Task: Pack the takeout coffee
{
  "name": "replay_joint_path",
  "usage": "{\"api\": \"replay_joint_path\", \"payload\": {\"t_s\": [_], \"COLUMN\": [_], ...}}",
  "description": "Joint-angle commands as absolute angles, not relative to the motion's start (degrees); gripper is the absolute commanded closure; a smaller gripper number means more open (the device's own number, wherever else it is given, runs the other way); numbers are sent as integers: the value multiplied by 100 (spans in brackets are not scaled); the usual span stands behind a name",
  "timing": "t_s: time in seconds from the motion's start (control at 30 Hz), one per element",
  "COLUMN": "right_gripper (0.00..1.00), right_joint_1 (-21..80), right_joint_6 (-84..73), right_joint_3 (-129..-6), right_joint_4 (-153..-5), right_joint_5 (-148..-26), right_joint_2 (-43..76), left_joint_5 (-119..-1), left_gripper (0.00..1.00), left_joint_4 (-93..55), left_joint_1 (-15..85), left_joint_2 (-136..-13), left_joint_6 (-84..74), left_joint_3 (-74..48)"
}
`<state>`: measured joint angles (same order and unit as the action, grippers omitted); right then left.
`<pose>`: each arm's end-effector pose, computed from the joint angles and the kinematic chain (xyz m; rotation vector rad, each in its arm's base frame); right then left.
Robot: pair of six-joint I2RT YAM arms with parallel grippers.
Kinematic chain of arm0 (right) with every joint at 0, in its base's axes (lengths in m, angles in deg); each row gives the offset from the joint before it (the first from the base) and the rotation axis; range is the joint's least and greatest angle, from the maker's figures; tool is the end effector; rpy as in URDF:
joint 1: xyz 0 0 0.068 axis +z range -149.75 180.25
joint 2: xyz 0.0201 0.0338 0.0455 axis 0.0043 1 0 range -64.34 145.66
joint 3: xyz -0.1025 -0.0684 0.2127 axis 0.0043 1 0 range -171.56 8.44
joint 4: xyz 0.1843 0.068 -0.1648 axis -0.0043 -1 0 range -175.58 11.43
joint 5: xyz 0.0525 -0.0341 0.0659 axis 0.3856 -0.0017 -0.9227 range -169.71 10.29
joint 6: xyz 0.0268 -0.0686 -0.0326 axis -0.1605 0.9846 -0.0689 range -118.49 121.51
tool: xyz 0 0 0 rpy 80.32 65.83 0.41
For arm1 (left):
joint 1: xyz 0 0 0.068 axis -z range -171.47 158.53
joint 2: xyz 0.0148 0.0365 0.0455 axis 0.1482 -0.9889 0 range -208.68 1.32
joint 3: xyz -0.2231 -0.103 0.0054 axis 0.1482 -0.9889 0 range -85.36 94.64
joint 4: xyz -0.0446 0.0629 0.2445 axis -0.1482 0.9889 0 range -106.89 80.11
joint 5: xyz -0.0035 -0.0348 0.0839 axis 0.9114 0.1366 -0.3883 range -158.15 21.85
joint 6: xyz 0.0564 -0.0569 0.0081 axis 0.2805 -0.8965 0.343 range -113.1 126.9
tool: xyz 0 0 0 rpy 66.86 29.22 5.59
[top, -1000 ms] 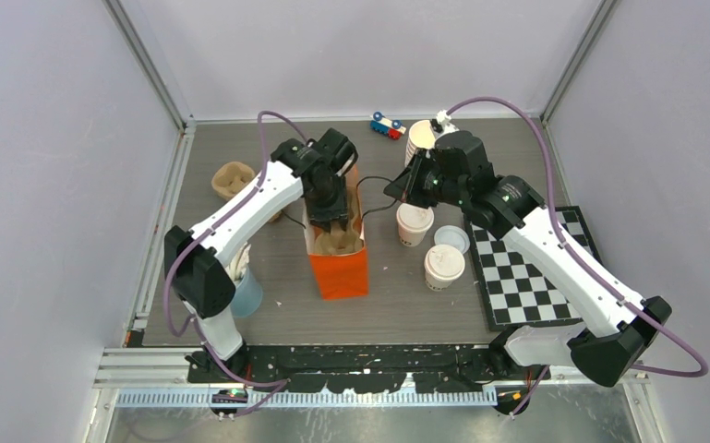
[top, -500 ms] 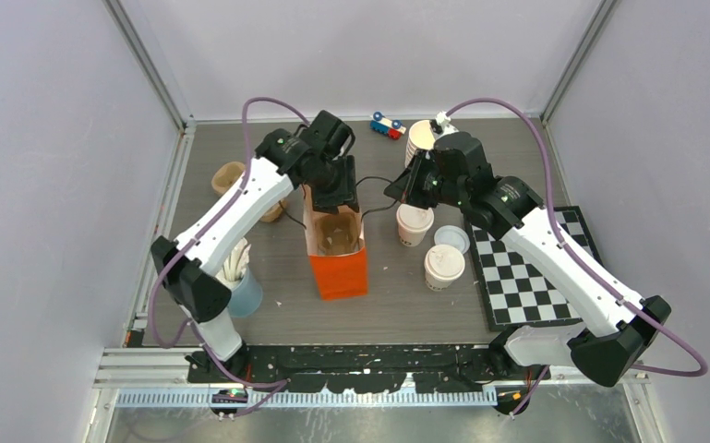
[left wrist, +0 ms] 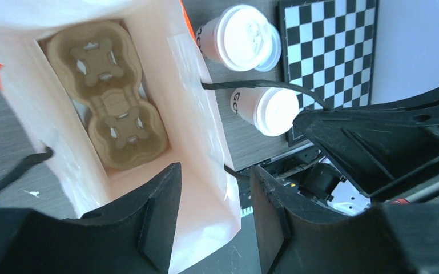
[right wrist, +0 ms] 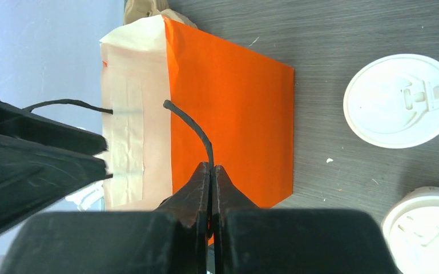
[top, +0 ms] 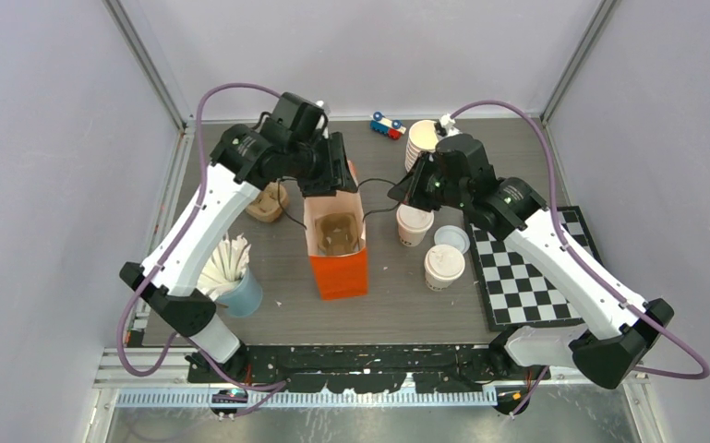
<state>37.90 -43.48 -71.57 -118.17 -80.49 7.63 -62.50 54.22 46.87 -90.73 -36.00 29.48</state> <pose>0.2355 0.1828 0.3556 0.1353 2.2427 0.8413 0.2478 -0.2048 0.3905 -0.0534 2.5549 -0.7289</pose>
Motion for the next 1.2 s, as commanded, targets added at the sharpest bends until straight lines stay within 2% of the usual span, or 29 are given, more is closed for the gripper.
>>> {"api": "replay_joint_path", "payload": {"t_s": [0.0,0.2,0.4,0.5,0.6,0.7,0.93,1.03,1.17], "right_gripper": [96,96,96,95,93,83,38,29,26], "right_joint_1": [3789,3793,3799,3803,3806,3810,3810,3813,3806], "right_joint_6": [-4542,-5020,-5315,-5475,-5648,-5746,-5298,-4950,-4548], "right_joint_3": [-7213,-7348,-7556,-7605,-7591,-7572,-8204,-8394,-8454], "right_joint_4": [-11988,-11983,-11995,-12023,-12028,-12047,-12533,-12804,-13221], "right_joint_5": [-7774,-7845,-7777,-7741,-7699,-7602,-7126,-6860,-6303], "right_joint_2": [403,360,438,450,408,378,506,481,340], "left_joint_5": [-6162,-5966,-5440,-5301,-5053,-4901,-4546,-4555,-4569], "left_gripper": [50,42,30,23,21,22,24,25,26], "left_joint_4": [5371,5493,5678,5797,5764,5702,5528,5420,5119], "left_joint_1": [4417,3602,2753,2629,2629,2628,2637,2689,2890], "left_joint_2": [-8641,-8273,-7883,-7741,-7502,-7250,-6915,-6844,-6802], "left_joint_6": [-3423,-3153,-2740,-2582,-2676,-2677,-2678,-2667,-2728], "left_joint_3": [3382,3280,2857,2663,2169,1776,1290,1007,620]}}
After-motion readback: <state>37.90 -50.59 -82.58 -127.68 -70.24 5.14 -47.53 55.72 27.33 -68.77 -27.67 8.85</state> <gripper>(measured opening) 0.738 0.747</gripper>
